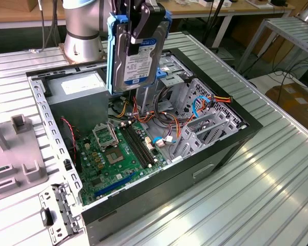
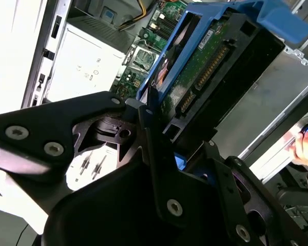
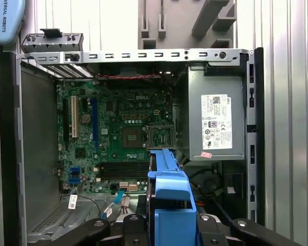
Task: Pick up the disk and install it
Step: 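Pick up the disk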
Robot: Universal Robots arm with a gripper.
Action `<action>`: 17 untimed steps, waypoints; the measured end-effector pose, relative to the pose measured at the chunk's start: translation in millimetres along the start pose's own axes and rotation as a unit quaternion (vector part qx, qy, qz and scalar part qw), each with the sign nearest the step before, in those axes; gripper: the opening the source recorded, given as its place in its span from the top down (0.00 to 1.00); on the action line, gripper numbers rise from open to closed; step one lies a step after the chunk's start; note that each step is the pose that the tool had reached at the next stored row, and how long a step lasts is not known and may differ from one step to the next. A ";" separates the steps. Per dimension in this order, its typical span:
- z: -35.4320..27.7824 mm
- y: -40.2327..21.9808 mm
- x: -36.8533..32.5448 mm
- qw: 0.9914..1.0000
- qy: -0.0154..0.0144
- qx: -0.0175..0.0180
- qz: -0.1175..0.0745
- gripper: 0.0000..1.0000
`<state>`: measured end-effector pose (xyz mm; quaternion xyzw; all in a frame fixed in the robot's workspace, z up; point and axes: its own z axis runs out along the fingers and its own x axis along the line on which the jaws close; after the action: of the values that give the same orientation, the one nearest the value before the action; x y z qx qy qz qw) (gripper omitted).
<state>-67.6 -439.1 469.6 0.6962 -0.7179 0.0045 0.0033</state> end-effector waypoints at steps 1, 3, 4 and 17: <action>0.0 0.0 1.2 1.000 0.000 0.000 0.000 0.64; 0.1 -0.1 3.6 1.000 0.000 0.000 0.000 0.64; 0.0 -0.1 4.5 1.000 0.000 0.000 0.000 0.64; 0.1 -0.2 7.2 1.000 0.000 0.000 0.000 0.64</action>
<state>-67.6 -446.3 469.6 0.6961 -0.7179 0.0045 0.0033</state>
